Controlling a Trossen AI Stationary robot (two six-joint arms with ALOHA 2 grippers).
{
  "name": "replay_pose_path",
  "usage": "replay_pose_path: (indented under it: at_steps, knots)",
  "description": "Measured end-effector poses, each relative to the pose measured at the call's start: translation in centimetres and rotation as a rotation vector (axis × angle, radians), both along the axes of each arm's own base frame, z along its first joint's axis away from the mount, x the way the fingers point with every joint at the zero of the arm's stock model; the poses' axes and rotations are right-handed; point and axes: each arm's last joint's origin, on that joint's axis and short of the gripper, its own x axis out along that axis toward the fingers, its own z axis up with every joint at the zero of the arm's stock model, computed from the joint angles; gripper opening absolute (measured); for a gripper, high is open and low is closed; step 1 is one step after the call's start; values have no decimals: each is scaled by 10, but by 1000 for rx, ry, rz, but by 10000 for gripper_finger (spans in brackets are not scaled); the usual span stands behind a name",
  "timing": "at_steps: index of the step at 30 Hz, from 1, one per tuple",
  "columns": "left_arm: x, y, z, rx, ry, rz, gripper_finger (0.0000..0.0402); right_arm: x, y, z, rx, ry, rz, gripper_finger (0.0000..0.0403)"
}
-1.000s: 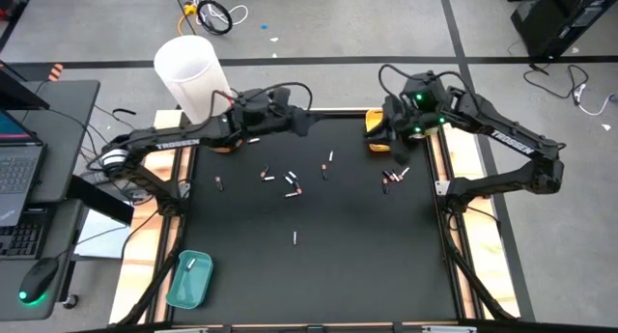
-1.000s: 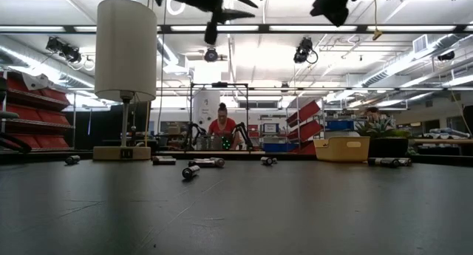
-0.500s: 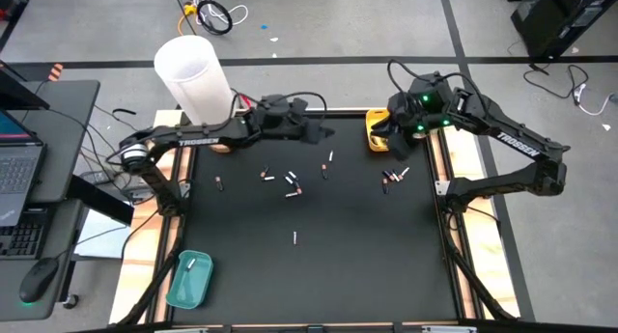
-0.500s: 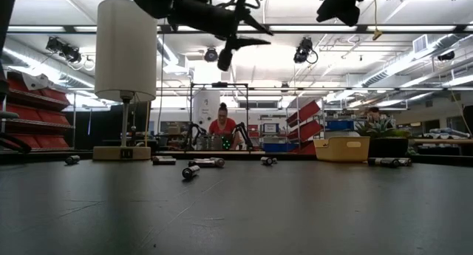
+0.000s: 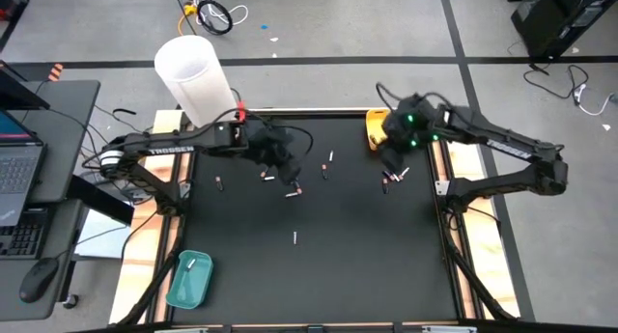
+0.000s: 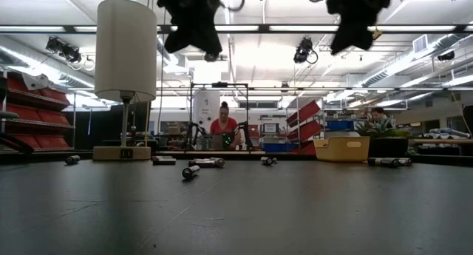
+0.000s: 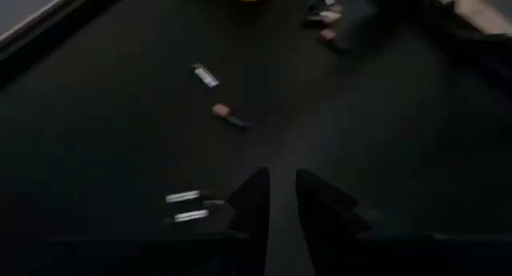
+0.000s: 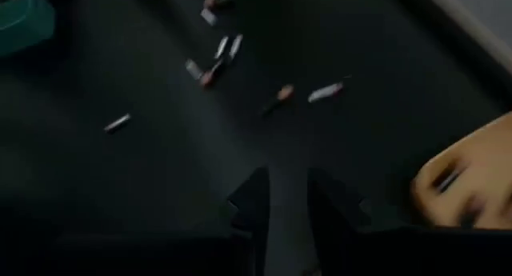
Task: Sort batteries
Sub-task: Put the black battery into the yellow bin
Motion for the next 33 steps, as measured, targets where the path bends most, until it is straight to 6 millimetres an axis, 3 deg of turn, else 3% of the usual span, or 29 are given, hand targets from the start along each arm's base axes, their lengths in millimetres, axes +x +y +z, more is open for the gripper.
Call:
replay_pose_path:
  at_steps: [4, 9, 13, 18, 23, 33]
  knots:
    - [0, -1, 3, 9, -32, 25, 78, -19, 21, -16, 114, -17, -52, 74]
    - [3, 0, 12, 45, -112, 44, 78, -47, 41, -54, 279, 17, -219, 74]
    - [6, 2, 16, 90, -168, 60, 78, -54, 50, -79, 317, 16, -365, 76]
    - [4, 2, 19, 110, -173, 86, 78, -50, 59, -104, 345, 74, -446, 94]
    - [-10, 1, 35, 139, -223, 111, 78, -42, 68, -128, 369, 161, -505, 123]
    - [-20, 3, 39, 120, -201, 102, 78, -14, 65, -161, 374, 264, -648, 150]
